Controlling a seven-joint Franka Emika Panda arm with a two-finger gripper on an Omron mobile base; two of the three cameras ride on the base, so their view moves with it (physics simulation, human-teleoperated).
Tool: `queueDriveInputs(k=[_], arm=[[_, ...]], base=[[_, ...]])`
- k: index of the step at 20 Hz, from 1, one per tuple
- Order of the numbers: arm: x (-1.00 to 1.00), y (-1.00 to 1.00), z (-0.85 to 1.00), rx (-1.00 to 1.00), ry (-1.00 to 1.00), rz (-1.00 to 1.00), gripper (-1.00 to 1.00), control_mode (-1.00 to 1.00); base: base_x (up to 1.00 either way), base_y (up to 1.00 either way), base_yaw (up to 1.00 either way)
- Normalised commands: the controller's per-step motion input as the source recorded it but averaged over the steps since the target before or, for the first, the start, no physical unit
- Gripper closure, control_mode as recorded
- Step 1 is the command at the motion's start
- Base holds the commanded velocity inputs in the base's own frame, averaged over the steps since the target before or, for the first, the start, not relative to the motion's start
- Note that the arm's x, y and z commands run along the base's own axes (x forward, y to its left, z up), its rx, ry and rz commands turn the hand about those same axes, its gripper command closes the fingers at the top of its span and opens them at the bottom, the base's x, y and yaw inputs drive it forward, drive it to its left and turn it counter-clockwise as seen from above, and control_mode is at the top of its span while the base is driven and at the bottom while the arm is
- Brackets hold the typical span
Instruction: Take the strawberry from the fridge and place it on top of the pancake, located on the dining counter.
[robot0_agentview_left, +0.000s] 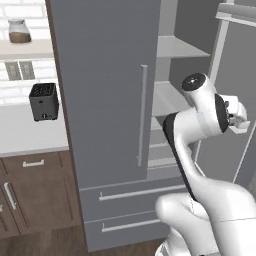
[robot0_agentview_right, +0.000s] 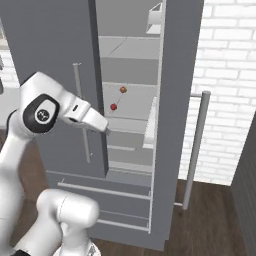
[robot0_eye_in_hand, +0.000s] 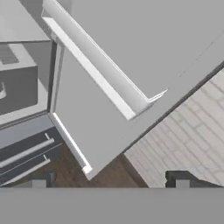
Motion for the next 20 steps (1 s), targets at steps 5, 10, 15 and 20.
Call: queueDriveInputs(k=[5,10,15,20], arm=[[-0.11,0.76,-0.08,0.25,-0.19,0.13,-1.00,-1.00],[0.07,0.61,0.00,0.24,-0.22,0.20,-1.00,-1.00],[0.37,0.42,0.20,0.04,-0.13,0.21,-1.00,-1.00],[0.39,0.36,0.11,-0.01,0.00,0.26,-1.00,-1.00]], base=[[0.00,0.00,0.00],[0.00,0.00,0.00],[0.00,0.00,0.00],[0.00,0.00,0.00]])
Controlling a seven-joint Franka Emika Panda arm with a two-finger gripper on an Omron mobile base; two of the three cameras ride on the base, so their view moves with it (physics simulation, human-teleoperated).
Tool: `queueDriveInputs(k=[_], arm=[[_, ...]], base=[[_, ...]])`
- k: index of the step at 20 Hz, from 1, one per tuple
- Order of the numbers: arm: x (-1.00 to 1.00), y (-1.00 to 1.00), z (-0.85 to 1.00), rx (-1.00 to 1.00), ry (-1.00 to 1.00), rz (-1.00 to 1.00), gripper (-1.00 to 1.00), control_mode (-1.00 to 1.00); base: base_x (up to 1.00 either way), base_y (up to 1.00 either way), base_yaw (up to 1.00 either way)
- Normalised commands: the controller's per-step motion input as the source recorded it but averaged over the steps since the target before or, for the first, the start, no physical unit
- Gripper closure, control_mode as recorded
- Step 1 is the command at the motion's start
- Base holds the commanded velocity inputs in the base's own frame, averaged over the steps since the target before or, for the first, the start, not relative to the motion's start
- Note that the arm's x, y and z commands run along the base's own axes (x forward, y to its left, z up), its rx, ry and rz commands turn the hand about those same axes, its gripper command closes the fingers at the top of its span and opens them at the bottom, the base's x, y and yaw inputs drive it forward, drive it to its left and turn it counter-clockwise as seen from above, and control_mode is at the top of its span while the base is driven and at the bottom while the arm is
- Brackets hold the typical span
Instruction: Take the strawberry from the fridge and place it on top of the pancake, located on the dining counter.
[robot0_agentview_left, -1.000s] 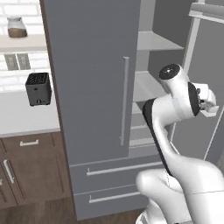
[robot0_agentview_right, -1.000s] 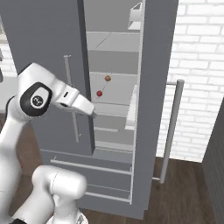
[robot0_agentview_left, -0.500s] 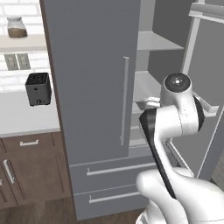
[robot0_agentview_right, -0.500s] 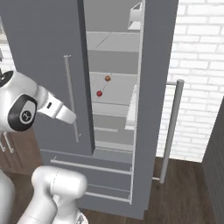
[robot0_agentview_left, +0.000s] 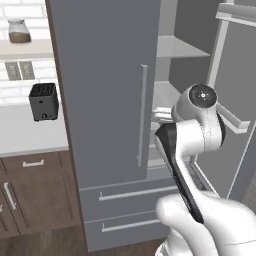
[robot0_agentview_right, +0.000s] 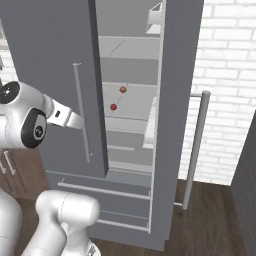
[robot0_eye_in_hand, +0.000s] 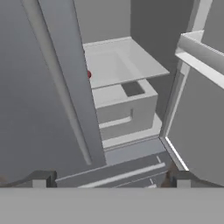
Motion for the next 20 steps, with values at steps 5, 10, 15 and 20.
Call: queueDriveInputs(k=[5,10,15,20], arm=[[0.27,0.30,0.01,0.00,-0.02,0.23,-1.00,-1.00],[0.06,0.08,0.00,0.00,-0.14,0.04,-1.00,-1.00],[0.34,0.07,0.00,0.00,-0.05,0.00,-1.00,-1.00],[0.58,0.16,-0.01,0.00,0.00,0.00,-1.00,-1.00]], base=[[0.00,0.00,0.00],[0.00,0.00,0.00],[0.00,0.00,0.00],[0.00,0.00,0.00]])
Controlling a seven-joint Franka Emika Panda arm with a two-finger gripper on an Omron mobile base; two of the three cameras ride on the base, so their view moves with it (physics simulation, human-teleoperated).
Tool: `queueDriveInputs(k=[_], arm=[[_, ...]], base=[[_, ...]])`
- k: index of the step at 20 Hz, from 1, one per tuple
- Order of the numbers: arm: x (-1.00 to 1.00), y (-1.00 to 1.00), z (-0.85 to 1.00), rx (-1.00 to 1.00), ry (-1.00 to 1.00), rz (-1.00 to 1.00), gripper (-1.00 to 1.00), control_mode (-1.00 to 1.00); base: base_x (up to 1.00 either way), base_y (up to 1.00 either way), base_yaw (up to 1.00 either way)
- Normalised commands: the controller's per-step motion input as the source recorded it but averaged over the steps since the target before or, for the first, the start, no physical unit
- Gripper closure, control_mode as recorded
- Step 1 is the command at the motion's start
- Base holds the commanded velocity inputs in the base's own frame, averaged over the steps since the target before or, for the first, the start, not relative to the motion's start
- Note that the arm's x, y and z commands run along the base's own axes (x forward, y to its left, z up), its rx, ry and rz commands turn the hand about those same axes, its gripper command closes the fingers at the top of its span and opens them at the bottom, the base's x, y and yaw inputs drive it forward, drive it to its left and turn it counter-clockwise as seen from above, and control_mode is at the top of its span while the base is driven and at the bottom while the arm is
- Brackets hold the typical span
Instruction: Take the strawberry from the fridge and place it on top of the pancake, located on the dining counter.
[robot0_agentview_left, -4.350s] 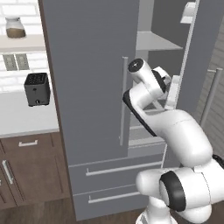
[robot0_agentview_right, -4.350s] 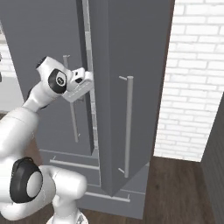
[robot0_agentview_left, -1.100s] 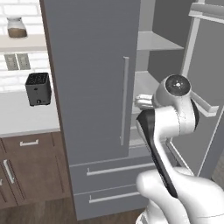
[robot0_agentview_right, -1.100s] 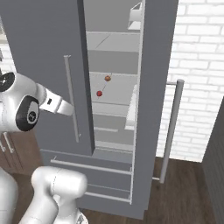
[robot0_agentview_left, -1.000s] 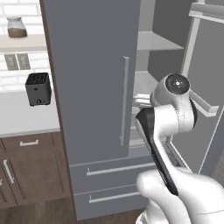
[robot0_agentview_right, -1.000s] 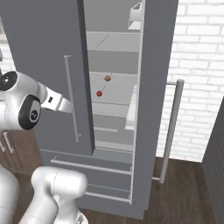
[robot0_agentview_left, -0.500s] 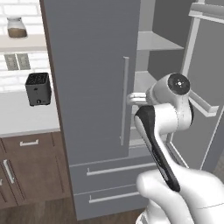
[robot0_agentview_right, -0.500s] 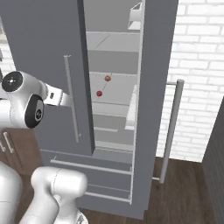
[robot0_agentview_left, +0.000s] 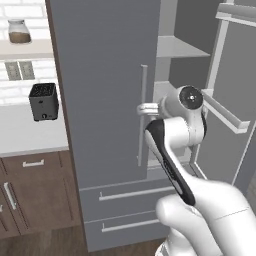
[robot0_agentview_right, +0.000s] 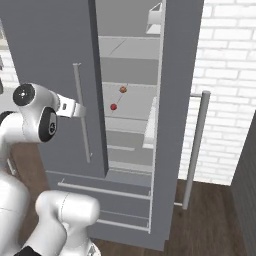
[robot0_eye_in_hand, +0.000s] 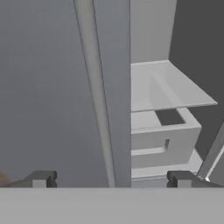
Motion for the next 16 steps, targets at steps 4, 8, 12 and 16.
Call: queueDriveInputs(k=[4,8,12,16], arm=[[0.48,0.06,0.00,0.00,0.00,0.03,-1.00,-1.00],[0.40,0.00,0.00,0.00,0.00,0.03,-1.00,-1.00],[0.38,0.00,-0.08,0.00,0.00,0.02,-1.00,-1.00],[0.37,0.00,-0.09,0.00,0.00,0.00,-1.00,-1.00]], base=[[0.00,0.00,0.00],[0.00,0.00,0.00],[0.00,0.00,0.00],[0.00,0.00,0.00]])
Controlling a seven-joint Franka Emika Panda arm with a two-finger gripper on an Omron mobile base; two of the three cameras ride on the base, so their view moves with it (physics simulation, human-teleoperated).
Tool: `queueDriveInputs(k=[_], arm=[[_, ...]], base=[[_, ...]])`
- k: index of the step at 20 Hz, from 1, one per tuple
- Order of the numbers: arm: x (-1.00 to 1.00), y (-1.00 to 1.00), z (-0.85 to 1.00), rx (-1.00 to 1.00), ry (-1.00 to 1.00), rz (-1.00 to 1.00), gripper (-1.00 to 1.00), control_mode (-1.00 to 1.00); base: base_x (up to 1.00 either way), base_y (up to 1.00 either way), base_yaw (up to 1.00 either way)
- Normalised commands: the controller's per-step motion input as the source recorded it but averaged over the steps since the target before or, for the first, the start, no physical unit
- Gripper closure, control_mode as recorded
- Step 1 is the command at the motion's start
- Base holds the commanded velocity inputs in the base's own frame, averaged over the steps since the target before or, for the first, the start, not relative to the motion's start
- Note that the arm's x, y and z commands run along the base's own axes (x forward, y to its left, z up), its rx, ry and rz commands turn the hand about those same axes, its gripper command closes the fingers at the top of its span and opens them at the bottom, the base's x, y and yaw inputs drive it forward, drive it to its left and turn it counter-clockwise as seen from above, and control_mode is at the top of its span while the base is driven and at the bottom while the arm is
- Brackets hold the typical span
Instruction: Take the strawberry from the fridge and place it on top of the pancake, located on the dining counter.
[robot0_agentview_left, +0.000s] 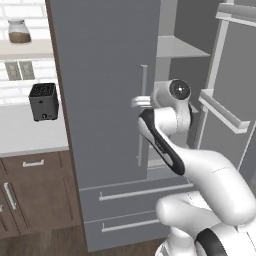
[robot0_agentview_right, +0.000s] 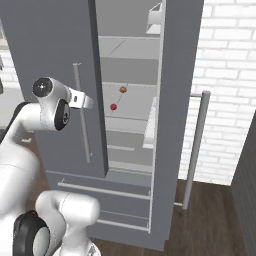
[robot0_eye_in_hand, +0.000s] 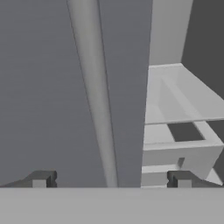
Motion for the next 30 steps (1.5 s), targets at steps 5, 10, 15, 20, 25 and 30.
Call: queueDriveInputs(k=[5,10,15,20,25,30], arm=[[0.40,0.08,-0.12,0.00,0.00,0.00,-1.00,-1.00],[0.39,0.08,-0.10,0.00,0.00,0.00,-1.00,-1.00],[0.40,0.02,-0.06,0.00,0.00,0.00,-1.00,-1.00],[0.43,0.00,-0.11,0.00,0.00,0.00,-1.00,-1.00],[0.43,0.09,-0.15,0.00,0.00,0.00,1.00,-1.00],[0.49,0.11,-0.18,0.00,0.00,0.00,1.00,-1.00]], base=[[0.00,0.00,0.00],[0.00,0.00,0.00],[0.00,0.00,0.00],[0.00,0.00,0.00],[0.00,0.00,0.00],[0.00,0.00,0.00]])
